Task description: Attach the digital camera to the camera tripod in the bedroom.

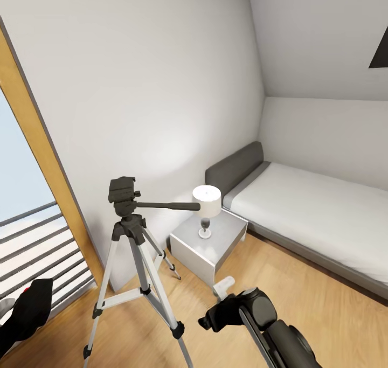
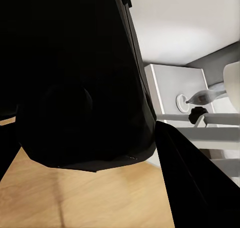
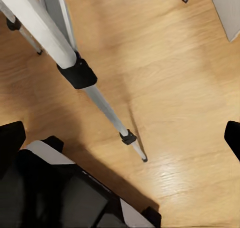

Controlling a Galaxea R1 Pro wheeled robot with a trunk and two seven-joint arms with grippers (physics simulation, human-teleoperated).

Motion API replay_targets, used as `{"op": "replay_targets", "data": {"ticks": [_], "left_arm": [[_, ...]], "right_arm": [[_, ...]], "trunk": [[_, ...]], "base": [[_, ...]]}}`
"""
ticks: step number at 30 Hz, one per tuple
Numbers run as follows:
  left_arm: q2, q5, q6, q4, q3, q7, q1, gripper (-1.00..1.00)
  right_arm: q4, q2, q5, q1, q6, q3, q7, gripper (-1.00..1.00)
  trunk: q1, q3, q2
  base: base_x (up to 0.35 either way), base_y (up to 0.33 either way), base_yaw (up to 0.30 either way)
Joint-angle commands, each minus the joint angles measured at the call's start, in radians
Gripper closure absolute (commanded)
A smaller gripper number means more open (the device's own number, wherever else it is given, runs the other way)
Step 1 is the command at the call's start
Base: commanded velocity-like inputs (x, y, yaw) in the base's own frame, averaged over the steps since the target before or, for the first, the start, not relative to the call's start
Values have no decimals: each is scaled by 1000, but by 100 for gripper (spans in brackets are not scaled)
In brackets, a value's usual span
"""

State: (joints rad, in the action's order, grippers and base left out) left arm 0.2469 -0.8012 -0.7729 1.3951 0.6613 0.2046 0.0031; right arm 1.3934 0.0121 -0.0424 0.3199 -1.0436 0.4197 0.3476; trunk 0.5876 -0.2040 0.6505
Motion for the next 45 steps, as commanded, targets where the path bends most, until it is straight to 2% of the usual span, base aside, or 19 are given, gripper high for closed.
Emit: {"op": "replay_targets", "data": {"ticks": [1,3,4,9,16,17,27,33,34,39,42,45], "left_arm": [[0,1,-5,1,1,6,0,100],[1,1,-5,1,2,6,0,100],[1,1,-5,1,2,6,0,100],[3,1,-5,1,3,7,0,100],[4,1,-5,2,3,6,0,100],[5,0,-6,4,2,6,0,100],[8,-1,-7,29,-2,3,-1,100],[18,0,0,68,-3,7,3,100],[18,0,0,68,-3,7,3,100],[52,6,10,112,-11,16,5,100],[61,9,19,121,-12,24,5,100],[70,19,56,129,-13,33,6,100]], "right_arm": [[1,14,-6,1,-4,6,27,-100],[0,37,-8,0,10,16,59,-100],[0,37,-8,0,10,16,59,-100],[0,85,-13,-1,90,35,101,-100],[0,111,-14,-1,135,39,113,-100],[-1,132,-14,-1,180,42,117,-100],[-2,162,-13,-1,283,45,134,-100],[-14,182,-13,-1,417,46,196,-100],[-14,182,-13,-1,417,46,196,-100],[-60,186,-14,0,498,45,257,-100],[-79,184,-15,1,515,45,270,-100],[-90,181,-13,3,527,42,280,-100]], "trunk": [[0,-1,1],[0,-1,1],[0,-1,1],[0,-1,1],[0,-1,1],[0,-1,1],[0,-1,1],[0,-1,1],[0,-1,1],[0,-1,1],[0,-1,1],[0,-1,1]], "base": [[0,0,0],[0,0,0],[0,0,0],[0,0,0],[0,0,0],[0,0,0],[0,0,0],[0,0,0],[0,0,0],[0,0,0],[0,0,0],[0,0,0]]}}
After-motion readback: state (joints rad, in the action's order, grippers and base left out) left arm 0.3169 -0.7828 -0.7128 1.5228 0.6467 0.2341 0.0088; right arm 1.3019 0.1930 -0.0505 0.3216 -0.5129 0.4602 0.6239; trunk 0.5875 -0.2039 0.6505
